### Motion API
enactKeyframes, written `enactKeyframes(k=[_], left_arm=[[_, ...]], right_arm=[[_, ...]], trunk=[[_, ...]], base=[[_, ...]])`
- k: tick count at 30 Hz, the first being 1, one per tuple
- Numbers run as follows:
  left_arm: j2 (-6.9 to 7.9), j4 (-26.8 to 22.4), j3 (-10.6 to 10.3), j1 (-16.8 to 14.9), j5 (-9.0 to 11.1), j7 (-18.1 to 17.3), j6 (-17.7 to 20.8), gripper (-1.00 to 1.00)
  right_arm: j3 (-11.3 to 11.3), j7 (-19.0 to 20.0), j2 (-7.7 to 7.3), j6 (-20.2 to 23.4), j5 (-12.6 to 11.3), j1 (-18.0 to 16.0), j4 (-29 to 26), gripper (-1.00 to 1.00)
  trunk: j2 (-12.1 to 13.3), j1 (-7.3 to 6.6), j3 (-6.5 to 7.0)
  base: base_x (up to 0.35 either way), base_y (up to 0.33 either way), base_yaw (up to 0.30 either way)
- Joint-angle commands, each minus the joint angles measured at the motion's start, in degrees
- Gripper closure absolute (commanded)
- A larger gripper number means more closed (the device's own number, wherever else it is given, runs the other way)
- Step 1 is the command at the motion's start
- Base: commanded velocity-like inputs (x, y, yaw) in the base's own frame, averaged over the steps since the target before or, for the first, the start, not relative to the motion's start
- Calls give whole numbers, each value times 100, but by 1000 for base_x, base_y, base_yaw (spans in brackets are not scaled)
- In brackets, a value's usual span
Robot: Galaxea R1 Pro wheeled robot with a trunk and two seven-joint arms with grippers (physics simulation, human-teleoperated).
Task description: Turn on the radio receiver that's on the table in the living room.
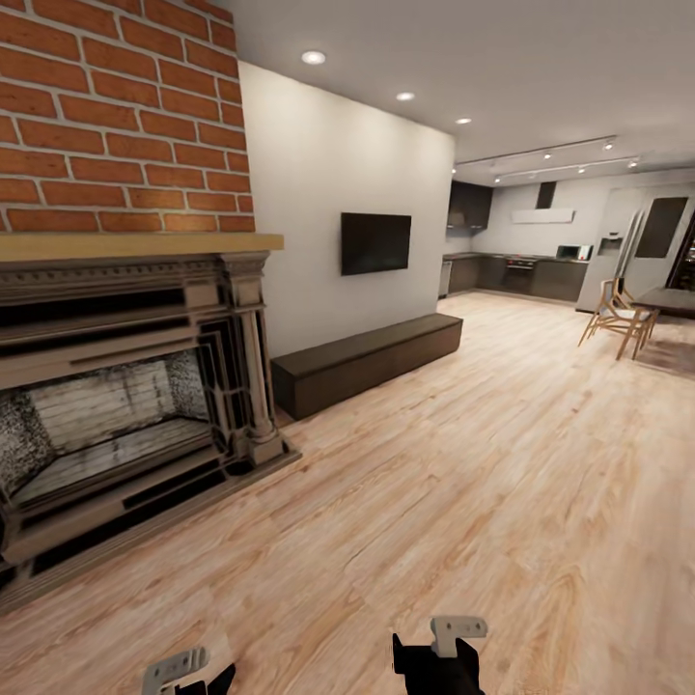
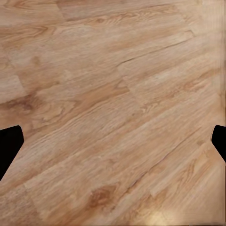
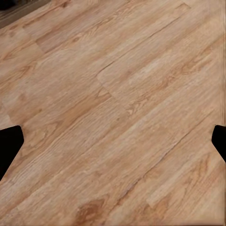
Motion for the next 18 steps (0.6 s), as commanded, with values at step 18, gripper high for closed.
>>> enactKeyframes(k=[18], left_arm=[[8, 0, 0, 0, 0, 0, 2, -100]], right_arm=[[0, 0, 0, 0, 1, 0, 9, -100]], trunk=[[0, 0, 114]], base=[[0, 0, -264]])
